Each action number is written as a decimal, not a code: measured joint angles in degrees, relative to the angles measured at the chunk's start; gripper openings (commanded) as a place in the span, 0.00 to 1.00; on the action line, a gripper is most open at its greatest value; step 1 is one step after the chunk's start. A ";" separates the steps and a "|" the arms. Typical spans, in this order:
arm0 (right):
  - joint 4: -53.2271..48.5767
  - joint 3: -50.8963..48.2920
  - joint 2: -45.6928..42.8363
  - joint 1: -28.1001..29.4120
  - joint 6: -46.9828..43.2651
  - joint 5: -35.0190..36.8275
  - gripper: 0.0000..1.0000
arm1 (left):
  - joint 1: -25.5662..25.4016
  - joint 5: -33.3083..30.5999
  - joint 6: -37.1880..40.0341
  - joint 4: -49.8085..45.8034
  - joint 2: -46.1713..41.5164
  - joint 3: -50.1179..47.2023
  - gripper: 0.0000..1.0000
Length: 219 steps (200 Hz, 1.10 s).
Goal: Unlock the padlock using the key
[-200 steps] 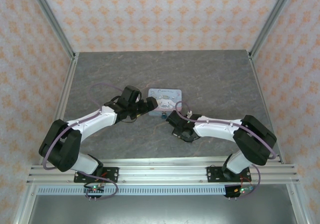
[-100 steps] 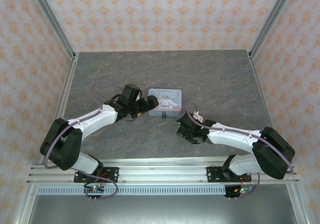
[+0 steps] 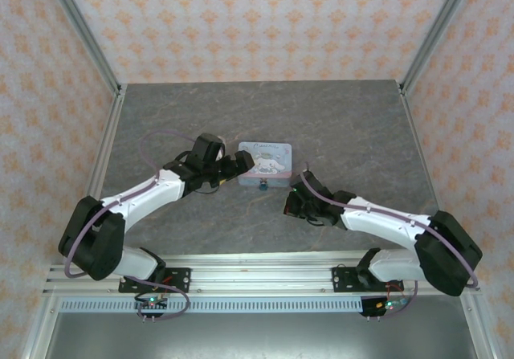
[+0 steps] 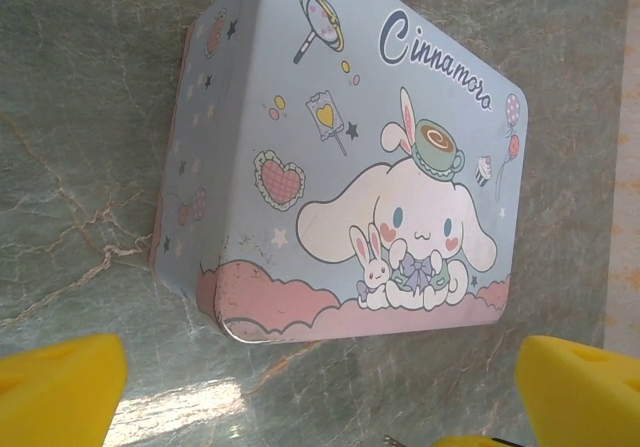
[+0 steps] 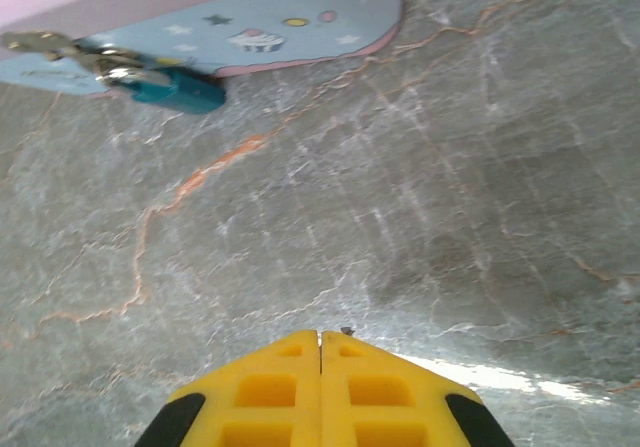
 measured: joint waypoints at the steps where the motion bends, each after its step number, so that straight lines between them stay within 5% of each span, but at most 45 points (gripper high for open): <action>1: 0.00 0.00 -0.09 0.00 -0.13 -0.17 0.00 | 0.00 0.00 0.00 -0.02 -0.09 -0.04 1.00; 14: -0.07 0.00 -0.76 0.00 -0.83 -1.40 0.01 | 0.00 -0.02 -0.04 0.00 -0.59 -0.48 1.00; 28: -0.52 0.00 -1.09 0.00 -1.36 -2.38 0.40 | 0.00 -0.04 -0.26 -0.02 -1.05 -0.90 1.00; 42: -1.70 0.02 -0.81 0.00 -2.08 -2.62 0.54 | -0.04 -0.04 -0.48 -0.02 -1.11 -0.96 1.00; 129: -8.39 0.92 1.99 0.00 -2.05 -0.63 0.43 | -0.28 -0.52 -0.94 -0.07 -1.11 -0.96 1.00; 219: -14.49 5.16 8.50 4.22 -0.87 0.22 0.42 | -0.55 -1.36 -1.11 -0.04 -1.16 -0.96 1.00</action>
